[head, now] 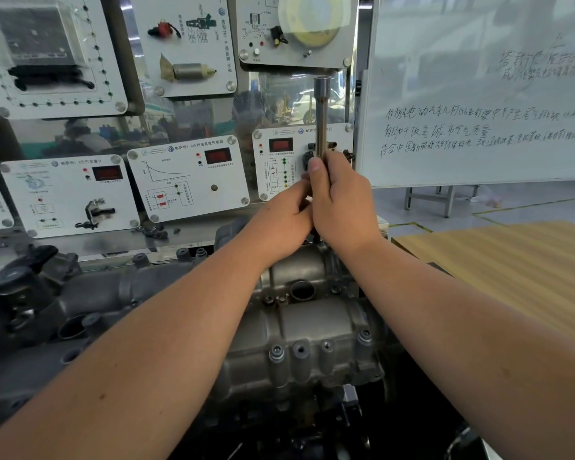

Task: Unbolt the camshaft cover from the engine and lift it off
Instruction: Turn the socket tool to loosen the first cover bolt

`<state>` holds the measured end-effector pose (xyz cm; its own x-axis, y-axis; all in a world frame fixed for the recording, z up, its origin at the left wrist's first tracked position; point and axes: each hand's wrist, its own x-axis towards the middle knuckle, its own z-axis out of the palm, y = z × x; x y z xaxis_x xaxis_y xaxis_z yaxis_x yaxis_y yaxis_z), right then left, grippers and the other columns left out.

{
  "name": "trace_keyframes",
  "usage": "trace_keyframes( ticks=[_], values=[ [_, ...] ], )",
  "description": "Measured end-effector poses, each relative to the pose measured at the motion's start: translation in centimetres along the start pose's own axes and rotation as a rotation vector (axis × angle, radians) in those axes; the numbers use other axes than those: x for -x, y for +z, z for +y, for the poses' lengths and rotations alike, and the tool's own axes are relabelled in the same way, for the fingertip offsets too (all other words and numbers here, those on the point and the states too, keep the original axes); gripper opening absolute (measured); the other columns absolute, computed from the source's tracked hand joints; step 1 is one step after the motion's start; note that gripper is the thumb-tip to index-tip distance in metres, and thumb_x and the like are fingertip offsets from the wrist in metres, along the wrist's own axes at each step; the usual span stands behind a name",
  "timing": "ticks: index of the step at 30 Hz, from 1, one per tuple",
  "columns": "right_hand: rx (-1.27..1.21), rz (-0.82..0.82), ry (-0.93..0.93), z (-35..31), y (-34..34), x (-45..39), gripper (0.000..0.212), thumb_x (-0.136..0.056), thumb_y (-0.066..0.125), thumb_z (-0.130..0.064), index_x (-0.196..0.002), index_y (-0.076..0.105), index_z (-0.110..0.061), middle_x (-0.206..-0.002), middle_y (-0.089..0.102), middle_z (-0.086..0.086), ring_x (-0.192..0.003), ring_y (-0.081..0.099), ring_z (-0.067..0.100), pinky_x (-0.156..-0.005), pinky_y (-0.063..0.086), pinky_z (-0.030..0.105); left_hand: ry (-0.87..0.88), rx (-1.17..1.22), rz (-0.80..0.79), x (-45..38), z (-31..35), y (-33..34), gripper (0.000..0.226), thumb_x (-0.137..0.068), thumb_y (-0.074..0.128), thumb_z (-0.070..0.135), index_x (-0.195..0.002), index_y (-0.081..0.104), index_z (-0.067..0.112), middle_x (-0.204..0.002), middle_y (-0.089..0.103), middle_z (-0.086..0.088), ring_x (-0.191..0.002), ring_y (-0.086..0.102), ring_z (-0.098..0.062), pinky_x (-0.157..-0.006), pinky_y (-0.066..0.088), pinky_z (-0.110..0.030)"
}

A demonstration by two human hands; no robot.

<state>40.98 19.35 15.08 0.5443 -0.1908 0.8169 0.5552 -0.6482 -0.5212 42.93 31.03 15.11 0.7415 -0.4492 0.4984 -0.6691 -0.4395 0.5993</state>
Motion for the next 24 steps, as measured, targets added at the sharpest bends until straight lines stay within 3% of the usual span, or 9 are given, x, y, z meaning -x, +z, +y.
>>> trace_keyframes(
  ticks=[4,7,10,12,14,16,17,19,24],
  values=[
    [0.001,-0.005,0.004,-0.12,-0.04,-0.03,0.029,-0.109,0.037,-0.028,-0.088,0.051,-0.014,-0.076,0.063,0.006,-0.072,0.060,0.023,-0.065,0.048,0.043,0.007,-0.004,-0.022,-0.03,-0.15,-0.13,0.040,-0.108,0.046,0.027,-0.147,0.049,0.034,-0.117,0.064,0.020,-0.101,0.061,0.007,-0.096,0.049,-0.019],
    [0.001,-0.018,-0.004,0.04,0.04,-0.04,0.026,-0.107,0.038,-0.031,-0.099,0.057,-0.014,-0.070,0.055,-0.009,-0.065,0.055,0.012,-0.060,0.040,0.033,0.029,-0.028,-0.004,0.03,0.04,-0.32,0.044,-0.107,0.048,0.026,-0.150,0.045,0.034,-0.102,0.061,0.029,-0.087,0.057,0.024,-0.078,0.046,-0.002],
    [-0.024,-0.018,0.012,0.06,0.08,-0.01,0.032,-0.105,0.048,-0.038,-0.127,0.053,-0.016,-0.079,0.063,-0.011,-0.072,0.061,0.005,-0.060,0.045,0.023,0.054,-0.038,0.013,-0.09,0.09,-0.37,0.045,-0.105,0.050,0.022,-0.147,0.047,0.039,-0.113,0.070,0.014,-0.099,0.065,0.003,-0.084,0.053,-0.019],
    [-0.013,-0.013,-0.010,0.07,0.09,0.02,0.025,-0.104,0.049,-0.037,-0.118,0.053,-0.017,-0.079,0.061,-0.011,-0.073,0.062,0.010,-0.064,0.049,0.030,0.053,-0.040,0.012,-0.15,0.01,-0.27,0.042,-0.105,0.050,0.021,-0.144,0.049,0.036,-0.113,0.070,0.010,-0.098,0.066,-0.003,-0.083,0.053,-0.024],
    [0.012,-0.009,-0.032,-0.06,0.05,0.08,0.016,-0.106,0.045,-0.034,-0.105,0.051,-0.020,-0.075,0.058,-0.011,-0.073,0.061,0.017,-0.065,0.051,0.039,0.045,-0.032,0.018,-0.14,-0.12,-0.16,0.036,-0.106,0.049,0.023,-0.140,0.052,0.033,-0.109,0.068,0.015,-0.097,0.063,0.007,-0.081,0.051,-0.017],
    [0.011,0.002,-0.022,-0.12,0.01,0.08,0.021,-0.107,0.040,-0.031,-0.102,0.055,-0.017,-0.080,0.064,-0.001,-0.078,0.063,0.023,-0.070,0.052,0.044,0.035,-0.003,0.012,-0.09,-0.17,-0.10,0.035,-0.108,0.046,0.028,-0.142,0.052,0.034,-0.111,0.064,0.020,-0.098,0.059,0.013,-0.082,0.048,-0.009],
    [0.011,0.006,-0.015,-0.09,-0.02,0.05,0.025,-0.108,0.039,-0.030,-0.102,0.057,-0.014,-0.085,0.068,0.004,-0.081,0.064,0.025,-0.073,0.052,0.045,0.031,0.007,0.007,-0.08,-0.17,-0.07,0.034,-0.109,0.045,0.031,-0.142,0.052,0.034,-0.114,0.064,0.019,-0.101,0.060,0.009,-0.086,0.048,-0.010],
    [0.024,0.007,-0.010,-0.10,-0.08,0.02,0.030,-0.108,0.036,-0.029,-0.103,0.059,-0.010,-0.089,0.069,0.008,-0.083,0.065,0.027,-0.074,0.052,0.045,0.032,0.005,0.001,-0.09,-0.20,-0.08,0.034,-0.109,0.045,0.030,-0.142,0.053,0.032,-0.118,0.064,0.016,-0.104,0.062,0.000,-0.090,0.048,-0.015],
    [0.035,-0.009,-0.038,-0.11,-0.03,0.09,0.031,-0.109,0.035,-0.029,-0.106,0.060,-0.010,-0.081,0.062,-0.001,-0.074,0.058,0.021,-0.065,0.044,0.035,0.065,-0.016,0.010,-0.17,-0.17,-0.19,0.037,-0.109,0.046,0.023,-0.145,0.052,0.027,-0.113,0.059,0.023,-0.089,0.052,0.027,-0.077,0.038,0.005]
  ],
)
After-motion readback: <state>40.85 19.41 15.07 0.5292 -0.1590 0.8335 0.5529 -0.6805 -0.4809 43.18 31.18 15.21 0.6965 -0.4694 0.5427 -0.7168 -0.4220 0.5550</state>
